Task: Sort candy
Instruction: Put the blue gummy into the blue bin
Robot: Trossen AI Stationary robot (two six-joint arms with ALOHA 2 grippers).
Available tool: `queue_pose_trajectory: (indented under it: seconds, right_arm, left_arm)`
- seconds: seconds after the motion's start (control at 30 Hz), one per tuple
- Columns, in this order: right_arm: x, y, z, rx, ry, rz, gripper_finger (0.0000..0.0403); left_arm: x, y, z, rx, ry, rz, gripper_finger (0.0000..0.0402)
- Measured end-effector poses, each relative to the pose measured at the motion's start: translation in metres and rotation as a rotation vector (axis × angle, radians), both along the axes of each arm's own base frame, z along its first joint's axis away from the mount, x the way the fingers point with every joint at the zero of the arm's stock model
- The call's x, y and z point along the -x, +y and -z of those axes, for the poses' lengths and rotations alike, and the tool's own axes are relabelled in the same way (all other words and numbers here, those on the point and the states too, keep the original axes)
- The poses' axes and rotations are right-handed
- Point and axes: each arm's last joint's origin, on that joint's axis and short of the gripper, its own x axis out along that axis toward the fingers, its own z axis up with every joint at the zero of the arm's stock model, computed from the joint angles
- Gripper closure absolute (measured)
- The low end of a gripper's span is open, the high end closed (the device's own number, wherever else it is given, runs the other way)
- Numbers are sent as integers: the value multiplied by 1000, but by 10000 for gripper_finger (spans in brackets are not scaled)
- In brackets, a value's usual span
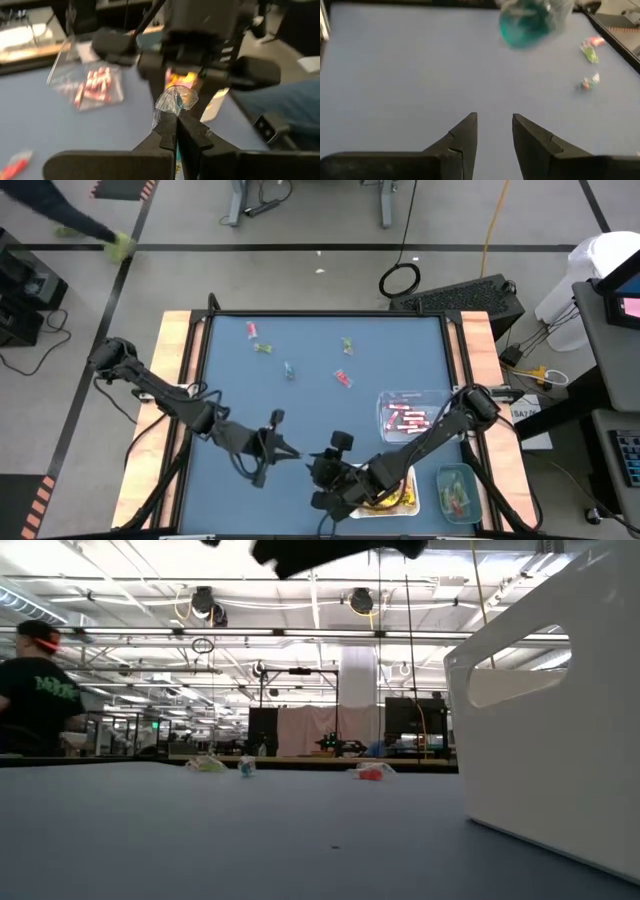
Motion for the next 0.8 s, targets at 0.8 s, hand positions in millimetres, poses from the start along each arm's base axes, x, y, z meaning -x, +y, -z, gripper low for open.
queue_pose_trajectory:
  seconds: [0.8]
  right_arm:
    - [-22,10,-26,76,-200,-219,275]
  left_arm:
    - [11,-24,-4,-62,-72,118,393]
